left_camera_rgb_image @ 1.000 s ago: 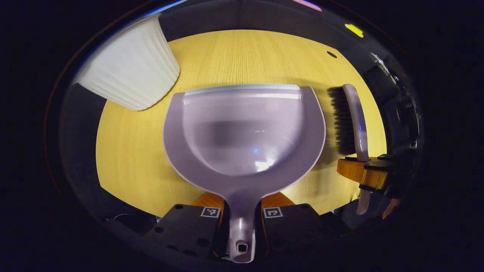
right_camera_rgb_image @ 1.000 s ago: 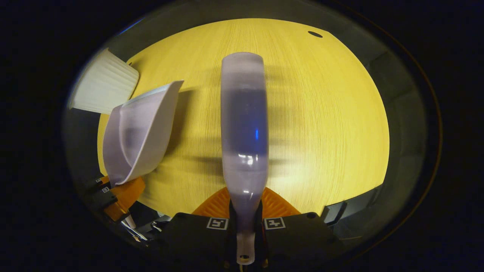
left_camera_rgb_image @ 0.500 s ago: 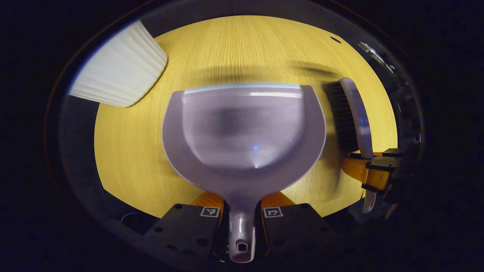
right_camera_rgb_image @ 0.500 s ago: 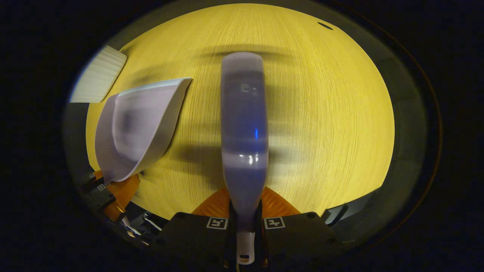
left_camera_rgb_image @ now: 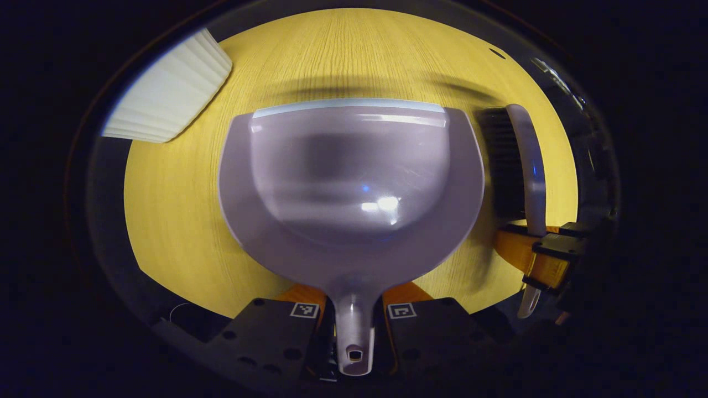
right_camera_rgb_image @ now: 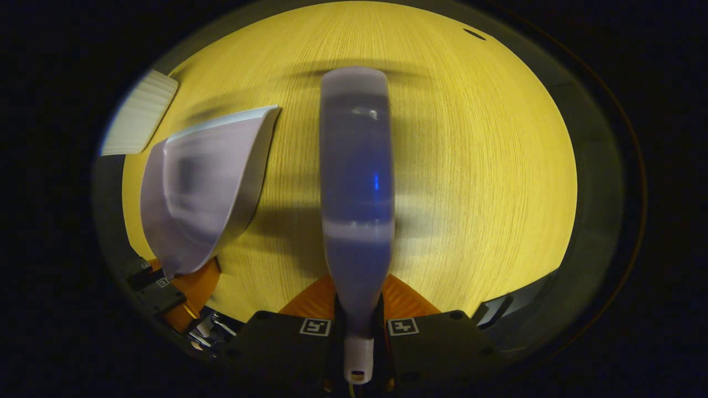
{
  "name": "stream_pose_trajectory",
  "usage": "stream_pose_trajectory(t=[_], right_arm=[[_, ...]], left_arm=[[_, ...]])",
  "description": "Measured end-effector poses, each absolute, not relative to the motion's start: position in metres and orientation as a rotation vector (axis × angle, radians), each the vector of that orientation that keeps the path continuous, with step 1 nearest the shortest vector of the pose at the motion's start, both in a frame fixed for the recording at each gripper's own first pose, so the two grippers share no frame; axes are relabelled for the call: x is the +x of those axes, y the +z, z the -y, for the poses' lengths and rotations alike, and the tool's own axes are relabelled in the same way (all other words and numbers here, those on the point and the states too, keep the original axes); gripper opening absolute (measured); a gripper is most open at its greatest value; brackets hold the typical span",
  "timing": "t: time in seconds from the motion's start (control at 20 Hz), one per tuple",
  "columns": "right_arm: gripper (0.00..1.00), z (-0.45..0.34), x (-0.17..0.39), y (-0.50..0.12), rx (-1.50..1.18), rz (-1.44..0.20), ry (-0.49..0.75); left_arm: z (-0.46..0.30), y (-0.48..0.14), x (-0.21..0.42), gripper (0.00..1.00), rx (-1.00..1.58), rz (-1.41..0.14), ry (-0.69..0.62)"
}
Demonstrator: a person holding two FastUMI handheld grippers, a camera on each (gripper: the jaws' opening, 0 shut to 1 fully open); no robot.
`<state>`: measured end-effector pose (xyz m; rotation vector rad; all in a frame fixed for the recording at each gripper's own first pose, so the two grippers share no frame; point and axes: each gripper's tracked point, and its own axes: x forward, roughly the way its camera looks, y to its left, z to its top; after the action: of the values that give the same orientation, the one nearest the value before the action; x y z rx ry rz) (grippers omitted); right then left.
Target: Pick up the small broom and dustpan from the desktop, sweep the trash into the dustpan with the broom, and then empty the trash into the garbage bin.
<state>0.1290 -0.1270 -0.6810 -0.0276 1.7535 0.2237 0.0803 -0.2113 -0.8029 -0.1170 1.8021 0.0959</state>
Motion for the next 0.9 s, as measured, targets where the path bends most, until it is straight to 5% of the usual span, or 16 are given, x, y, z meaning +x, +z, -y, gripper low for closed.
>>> stream_pose_trajectory(t=[0.15,0.4,0.5,0.6,0.7,0.9], right_arm=[[0.25,0.129,0.129,-0.679,-0.034,-1.764,0.226],[0.28,0.131,0.127,-0.678,-0.044,-1.775,0.22],[0.32,0.131,0.125,-0.674,-0.048,-1.771,0.226],[0.49,0.132,0.125,-0.669,-0.049,-1.76,0.227],[0.93,0.134,0.125,-0.665,-0.043,-1.754,0.226],[0.94,0.135,0.131,-0.651,-0.013,-1.726,0.22]], left_arm=[[0.217,-0.801,0.076,0.33,-0.136,-1.83,0.066],[0.22,-0.799,0.07,0.69,-0.144,-1.863,0.06],[0.225,-0.796,0.063,0.76,-0.154,-1.903,0.027],[0.227,-0.794,0.057,0.84,-0.153,-1.928,0.005],[0.224,-0.793,0.061,0.84,-0.13,-1.903,0.013],[0.219,-0.776,0.066,0.84,-0.057,-1.864,0.011]])
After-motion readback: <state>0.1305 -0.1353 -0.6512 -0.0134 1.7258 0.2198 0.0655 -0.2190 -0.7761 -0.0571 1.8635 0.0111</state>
